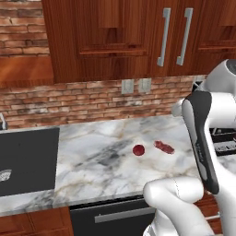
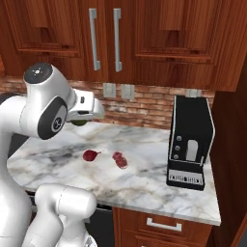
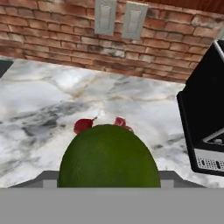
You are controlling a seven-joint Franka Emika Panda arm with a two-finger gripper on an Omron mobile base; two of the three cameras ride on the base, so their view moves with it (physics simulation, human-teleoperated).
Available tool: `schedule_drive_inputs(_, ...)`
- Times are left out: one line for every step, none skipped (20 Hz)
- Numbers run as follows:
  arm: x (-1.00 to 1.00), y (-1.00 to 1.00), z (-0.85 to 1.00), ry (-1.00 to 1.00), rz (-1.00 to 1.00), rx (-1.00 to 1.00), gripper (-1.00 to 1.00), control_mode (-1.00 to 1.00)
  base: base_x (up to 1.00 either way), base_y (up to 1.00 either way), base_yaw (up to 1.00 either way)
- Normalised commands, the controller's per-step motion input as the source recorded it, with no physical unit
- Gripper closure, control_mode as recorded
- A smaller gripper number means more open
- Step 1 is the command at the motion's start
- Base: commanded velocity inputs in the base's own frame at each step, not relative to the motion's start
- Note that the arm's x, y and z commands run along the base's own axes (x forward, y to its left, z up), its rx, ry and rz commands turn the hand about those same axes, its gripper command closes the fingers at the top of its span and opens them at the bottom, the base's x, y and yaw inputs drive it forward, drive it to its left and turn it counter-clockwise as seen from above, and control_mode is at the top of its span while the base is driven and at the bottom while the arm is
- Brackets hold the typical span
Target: Open the fridge, remove the pear, lime, and steak, and place them on any counter.
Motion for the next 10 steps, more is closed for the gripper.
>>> schedule_drive_inputs(0.36, 0.0, -0.62, 0.13, 0.0, 0.0, 1.0, -1.0, 0.0, 0.0, 0.0)
schedule_drive_inputs(0.39, 0.0, -0.66, 0.1, 0.0, 0.0, 1.0, -1.0, 0.0, 0.0, 0.0)
schedule_drive_inputs(0.46, 0.0, -0.71, 0.09, 0.0, 0.0, 1.0, -1.0, 0.0, 0.0, 0.0)
schedule_drive_inputs(0.43, 0.0, -0.76, 0.09, 0.0, 0.0, 1.0, -1.0, 0.0, 0.0, 0.0)
schedule_drive_inputs(0.42, 0.05, -0.83, 0.09, 0.0, 0.0, 1.0, -1.0, 0.0, 0.0, 0.0)
schedule_drive_inputs(0.43, 0.09, -0.86, 0.07, 0.0, 0.0, 1.0, -1.0, 0.0, 0.0, 0.0)
schedule_drive_inputs(0.4, 0.1, -0.86, 0.07, 0.0, 0.0, 1.0, -1.0, 0.0, 0.0, 0.0)
schedule_drive_inputs(0.38, 0.06, -0.83, 0.09, 0.0, 0.0, 1.0, -1.0, 0.0, 0.0, 0.0)
schedule_drive_inputs(0.37, 0.05, -0.84, 0.1, 0.0, 0.0, 1.0, -1.0, 0.0, 0.0, 0.0)
schedule_drive_inputs(0.36, 0.0, -0.88, 0.09, 0.0, 0.0, 1.0, -1.0, 0.0, 0.0, 0.0)
